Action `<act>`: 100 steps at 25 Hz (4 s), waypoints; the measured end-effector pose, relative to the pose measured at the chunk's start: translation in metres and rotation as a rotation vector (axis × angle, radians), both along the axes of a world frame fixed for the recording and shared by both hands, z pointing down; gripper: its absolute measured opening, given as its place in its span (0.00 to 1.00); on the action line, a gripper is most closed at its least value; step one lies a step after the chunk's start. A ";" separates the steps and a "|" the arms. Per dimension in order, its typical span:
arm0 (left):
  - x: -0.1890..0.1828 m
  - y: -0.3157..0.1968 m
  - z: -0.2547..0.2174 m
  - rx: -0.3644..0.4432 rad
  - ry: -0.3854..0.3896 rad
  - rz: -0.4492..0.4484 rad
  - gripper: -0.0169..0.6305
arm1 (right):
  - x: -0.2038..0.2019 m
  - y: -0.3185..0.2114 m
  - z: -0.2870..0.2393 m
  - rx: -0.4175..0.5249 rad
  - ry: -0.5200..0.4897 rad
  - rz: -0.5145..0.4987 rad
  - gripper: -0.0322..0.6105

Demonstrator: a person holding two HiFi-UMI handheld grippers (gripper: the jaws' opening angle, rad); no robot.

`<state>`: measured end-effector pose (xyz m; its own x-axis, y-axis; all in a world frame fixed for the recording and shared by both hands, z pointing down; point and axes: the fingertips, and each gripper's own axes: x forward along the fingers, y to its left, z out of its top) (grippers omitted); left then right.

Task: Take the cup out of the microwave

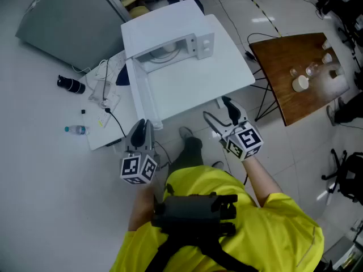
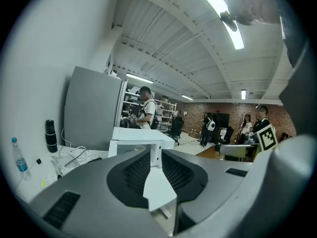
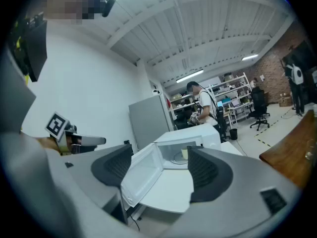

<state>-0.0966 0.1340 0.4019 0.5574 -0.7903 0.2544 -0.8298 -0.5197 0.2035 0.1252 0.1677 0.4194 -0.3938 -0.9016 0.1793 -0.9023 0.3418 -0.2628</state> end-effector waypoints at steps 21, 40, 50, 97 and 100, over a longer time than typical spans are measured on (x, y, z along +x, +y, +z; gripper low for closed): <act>0.002 -0.199 0.057 -0.139 0.032 0.038 0.11 | -0.052 -0.411 0.220 -0.258 0.219 0.074 0.72; 0.117 -0.176 0.086 -0.296 0.104 -0.016 0.74 | -0.049 -0.477 0.270 -0.231 0.180 0.037 0.88; 0.118 -0.176 0.089 -0.286 0.097 -0.018 0.68 | -0.045 -0.533 0.272 -0.154 0.316 0.074 0.75; 0.039 -0.166 -0.004 0.051 0.083 -0.314 0.36 | -0.037 -0.222 -0.047 0.086 0.104 -0.516 0.77; -0.024 -0.150 -0.001 0.061 0.082 -0.338 0.36 | -0.106 -0.207 -0.067 0.114 0.083 -0.555 0.77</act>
